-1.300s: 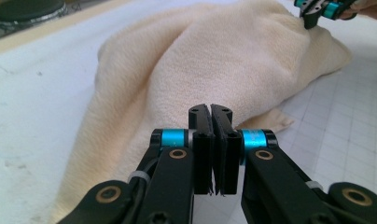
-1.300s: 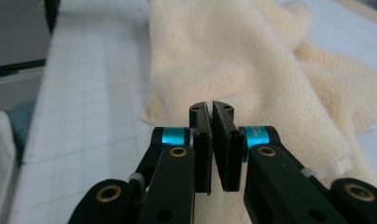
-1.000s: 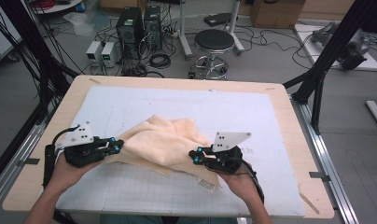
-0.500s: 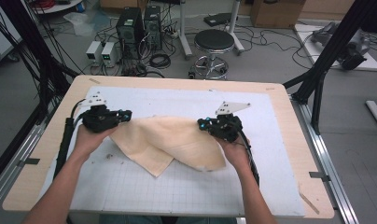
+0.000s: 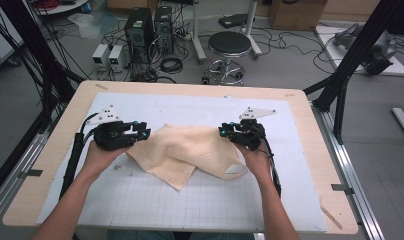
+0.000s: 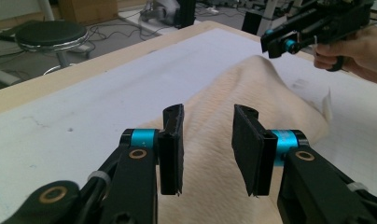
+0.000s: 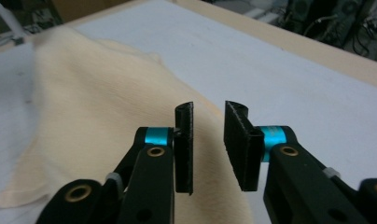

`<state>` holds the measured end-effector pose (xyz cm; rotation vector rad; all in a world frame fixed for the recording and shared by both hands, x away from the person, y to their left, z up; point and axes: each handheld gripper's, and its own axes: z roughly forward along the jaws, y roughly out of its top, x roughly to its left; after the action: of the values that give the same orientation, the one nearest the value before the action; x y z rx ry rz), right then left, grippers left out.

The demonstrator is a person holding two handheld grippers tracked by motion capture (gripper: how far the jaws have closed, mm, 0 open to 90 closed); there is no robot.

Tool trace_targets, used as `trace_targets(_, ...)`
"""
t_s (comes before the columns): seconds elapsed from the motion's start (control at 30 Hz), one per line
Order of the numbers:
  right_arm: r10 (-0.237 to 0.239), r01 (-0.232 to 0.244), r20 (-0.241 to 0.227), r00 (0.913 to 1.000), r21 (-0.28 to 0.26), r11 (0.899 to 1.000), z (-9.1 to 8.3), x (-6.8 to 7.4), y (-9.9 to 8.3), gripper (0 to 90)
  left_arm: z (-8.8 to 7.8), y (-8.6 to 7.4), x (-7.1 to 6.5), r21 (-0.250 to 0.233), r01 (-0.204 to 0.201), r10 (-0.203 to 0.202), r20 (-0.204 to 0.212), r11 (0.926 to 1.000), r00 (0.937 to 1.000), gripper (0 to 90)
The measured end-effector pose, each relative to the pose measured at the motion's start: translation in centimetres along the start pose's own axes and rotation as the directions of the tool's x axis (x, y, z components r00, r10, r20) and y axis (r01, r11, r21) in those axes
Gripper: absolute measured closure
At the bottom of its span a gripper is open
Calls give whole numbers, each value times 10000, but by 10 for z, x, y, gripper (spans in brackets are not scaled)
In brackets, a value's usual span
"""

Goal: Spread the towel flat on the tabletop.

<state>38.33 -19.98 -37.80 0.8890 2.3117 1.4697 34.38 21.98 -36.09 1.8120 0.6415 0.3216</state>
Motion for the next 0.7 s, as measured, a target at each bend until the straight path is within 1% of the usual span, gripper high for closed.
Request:
trace_targets(0.03, -101, 100, -77, 9999, -147, 9998, -4, 3, 1, 706, -2, -2, -4, 0, -55, 55, 21, 10000, 10000, 632)
trace_targets(0.07, -217, 213, -154, 9996, -223, 9995, -7, 7, 1, 691, -2, -5, -8, 54, -50, 50, 152, 10000, 9999, 628)
trace_targets(0.1, -407, 400, -248, 9989, -296, 9988, -10, 10, 0, 682, -2, -7, -12, 109, -115, 113, 206, 9999, 9997, 625)
trace_targets(0.13, -548, 538, -313, 9980, -312, 9981, -13, 14, -1, 669, -2, -11, -17, 15, -155, 155, 262, 9999, 9995, 621)
trace_targets(0.17, -586, 577, -305, 9978, -298, 9979, -16, 16, -2, 656, -1, -15, -23, 88, -196, 192, 411, 9998, 9990, 620)
trace_targets(0.23, -652, 636, -516, 9965, -326, 9974, -21, 20, -6, 629, 3, -21, -31, 264, -285, 270, 560, 9992, 9981, 606)
trace_targets(0.27, -746, 728, -545, 9957, -341, 9968, -23, 23, -9, 616, 5, -25, -35, 318, -354, 333, 637, 9989, 9974, 601)
trace_targets(0.33, -895, 876, -670, 9937, -297, 9957, -27, 27, -16, 590, 10, -32, -43, 431, -357, 319, 852, 9984, 9959, 591)
trace_targets(0.37, -920, 912, -788, 9926, -136, 9957, -28, 29, -18, 572, 13, -36, -47, 454, -272, 229, 937, 9986, 9953, 586)
trace_targets(0.4, -1033, 1032, -862, 9909, -55, 9946, -29, 30, -21, 565, 17, -39, -50, 592, -283, 221, 1031, 9978, 9944, 586)
trace_targets(0.43, -1138, 1138, -938, 9891, -63, 9935, -31, 32, -24, 557, 21, -41, -53, 834, -321, 225, 1134, 9960, 9933, 585)
trace_targets(0.47, -1210, 1215, -1058, 9870, -16, 9926, -32, 34, -26, 539, 27, -44, -59, 1041, -457, 319, 1303, 9935, 9910, 581)
trace_targets(0.5, -1328, 1356, -1174, 9842, 166, 9906, -35, 37, -30, 525, 29, -45, -60, 1074, -494, 340, 1411, 9930, 9894, 580)
trace_targets(0.57, -1518, 1562, -1153, 9817, 299, 9873, -37, 39, -34, 515, 36, -49, -66, 1234, -456, 244, 1686, 9913, 9854, 580)
trace_targets(0.6, -1610, 1661, -1117, 9806, 385, 9854, -39, 41, -37, 512, 40, -51, -69, 1346, -505, 255, 1814, 9896, 9831, 581)
trace_targets(0.67, -1675, 1716, -1068, 9801, 308, 9847, -43, 41, -42, 507, 49, -55, -75, 1685, -619, 274, 1997, 9838, 9795, 580)
trace_targets(0.7, -1643, 1685, -1043, 9809, 327, 9852, -45, 41, -45, 504, 52, -57, -77, 1847, -750, 356, 2080, 9799, 9775, 581)
